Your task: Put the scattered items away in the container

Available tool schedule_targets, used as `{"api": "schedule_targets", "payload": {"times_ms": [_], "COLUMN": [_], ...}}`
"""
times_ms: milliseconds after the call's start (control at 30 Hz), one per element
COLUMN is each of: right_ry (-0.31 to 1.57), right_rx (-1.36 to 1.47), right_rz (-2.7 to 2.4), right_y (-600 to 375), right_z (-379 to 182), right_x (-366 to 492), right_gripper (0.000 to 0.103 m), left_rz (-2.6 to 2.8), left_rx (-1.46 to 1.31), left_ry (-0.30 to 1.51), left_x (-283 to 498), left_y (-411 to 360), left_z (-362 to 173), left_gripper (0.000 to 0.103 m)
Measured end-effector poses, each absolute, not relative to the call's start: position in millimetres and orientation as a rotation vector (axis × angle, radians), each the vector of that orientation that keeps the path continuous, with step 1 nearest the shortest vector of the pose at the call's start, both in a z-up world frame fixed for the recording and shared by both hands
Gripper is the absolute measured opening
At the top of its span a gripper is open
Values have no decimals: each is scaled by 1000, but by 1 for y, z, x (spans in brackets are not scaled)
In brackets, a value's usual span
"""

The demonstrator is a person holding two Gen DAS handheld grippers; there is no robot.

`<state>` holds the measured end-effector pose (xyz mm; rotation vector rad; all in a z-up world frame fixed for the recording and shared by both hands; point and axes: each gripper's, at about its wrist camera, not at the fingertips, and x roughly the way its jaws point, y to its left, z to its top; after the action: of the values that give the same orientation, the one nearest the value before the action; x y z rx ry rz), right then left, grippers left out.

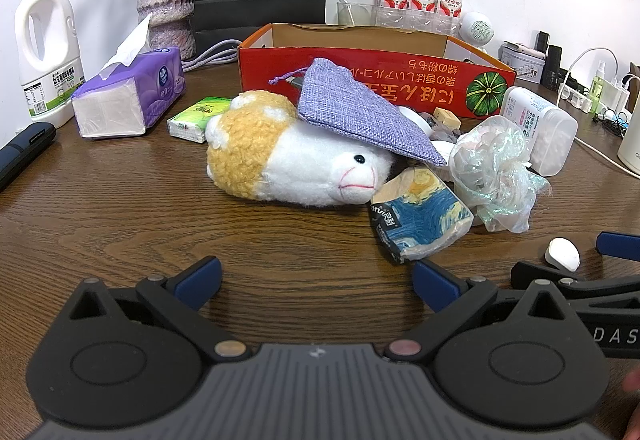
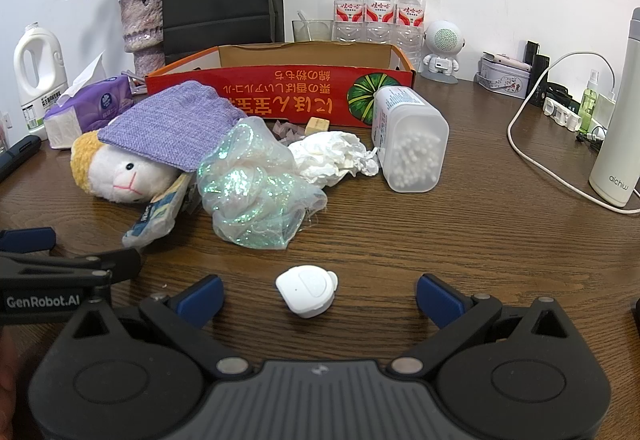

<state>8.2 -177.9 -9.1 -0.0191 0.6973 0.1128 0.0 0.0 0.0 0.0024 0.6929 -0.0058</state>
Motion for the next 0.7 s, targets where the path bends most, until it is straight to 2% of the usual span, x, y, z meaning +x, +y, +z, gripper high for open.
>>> {"api": "schedule_targets", "payload": {"times_ms": [700], "right_ry": [697], "right_rx": [-20], "right_rz": [111], "right_y": [-176], "right_z": [-11], "right_x": [10], "right_gripper": [103], "left_rz": [-5], "left_rx": [8], "left_ry": [694], "left_x": [2], "left_y": [0], "left_z": [-1], "left_gripper": [103]}}
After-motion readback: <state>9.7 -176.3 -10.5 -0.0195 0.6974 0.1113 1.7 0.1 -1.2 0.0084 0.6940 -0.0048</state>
